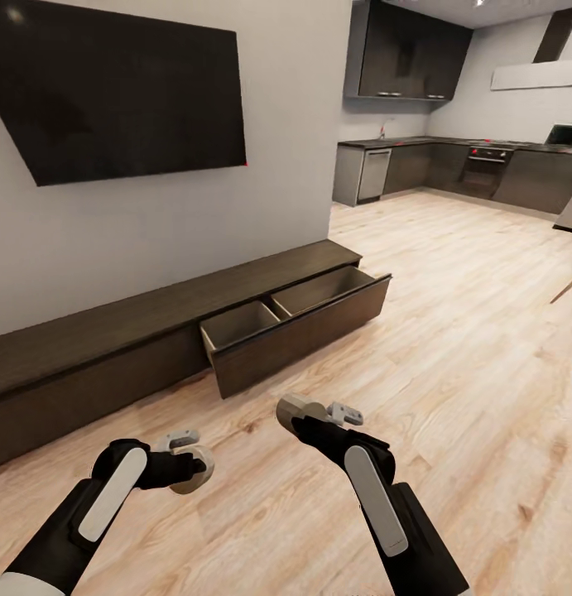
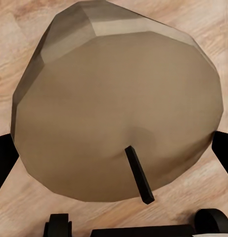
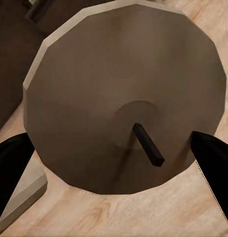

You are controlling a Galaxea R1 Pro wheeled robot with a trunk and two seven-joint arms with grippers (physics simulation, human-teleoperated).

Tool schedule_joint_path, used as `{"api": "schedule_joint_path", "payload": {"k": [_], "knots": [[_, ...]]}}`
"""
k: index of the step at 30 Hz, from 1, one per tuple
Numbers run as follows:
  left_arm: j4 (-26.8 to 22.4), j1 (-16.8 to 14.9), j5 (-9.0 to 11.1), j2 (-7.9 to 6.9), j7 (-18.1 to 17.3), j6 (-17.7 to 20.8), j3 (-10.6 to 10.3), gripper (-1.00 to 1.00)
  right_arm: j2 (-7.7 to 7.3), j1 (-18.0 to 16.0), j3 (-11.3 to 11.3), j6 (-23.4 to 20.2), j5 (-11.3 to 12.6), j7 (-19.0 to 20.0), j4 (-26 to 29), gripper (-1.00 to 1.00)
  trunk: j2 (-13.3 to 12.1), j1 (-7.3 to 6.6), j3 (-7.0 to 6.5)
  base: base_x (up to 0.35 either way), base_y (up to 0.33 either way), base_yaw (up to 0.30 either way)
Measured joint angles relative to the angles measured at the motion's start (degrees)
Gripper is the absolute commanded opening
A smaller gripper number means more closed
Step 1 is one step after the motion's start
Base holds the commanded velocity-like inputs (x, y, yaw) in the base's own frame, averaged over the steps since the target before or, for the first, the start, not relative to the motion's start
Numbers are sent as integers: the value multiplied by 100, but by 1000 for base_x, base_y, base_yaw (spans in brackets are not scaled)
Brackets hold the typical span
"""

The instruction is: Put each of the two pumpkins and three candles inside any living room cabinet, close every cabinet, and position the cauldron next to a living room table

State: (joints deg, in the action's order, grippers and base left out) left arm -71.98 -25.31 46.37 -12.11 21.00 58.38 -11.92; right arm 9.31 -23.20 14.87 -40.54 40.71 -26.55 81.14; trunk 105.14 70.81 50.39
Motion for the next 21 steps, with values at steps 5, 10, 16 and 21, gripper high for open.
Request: {"api": "schedule_joint_path", "payload": {"k": [5,10,16,21], "knots": [[0,0,-1,0,0,0,-3,-100,0,0,-2,4,2,3,-1,-100,0,0,-11,0,0,-278],[0,0,-4,1,0,1,-4,-100,0,0,-2,5,2,9,-1,-100,0,0,-24,56,0,-278],[0,0,-7,3,0,-12,-4,-100,0,0,-2,13,2,9,-1,-100,0,0,-42,212,0,-278],[0,0,-5,4,2,-24,-10,-100,0,0,-3,15,1,9,0,-100,0,0,-59,297,-3,-278]]}}
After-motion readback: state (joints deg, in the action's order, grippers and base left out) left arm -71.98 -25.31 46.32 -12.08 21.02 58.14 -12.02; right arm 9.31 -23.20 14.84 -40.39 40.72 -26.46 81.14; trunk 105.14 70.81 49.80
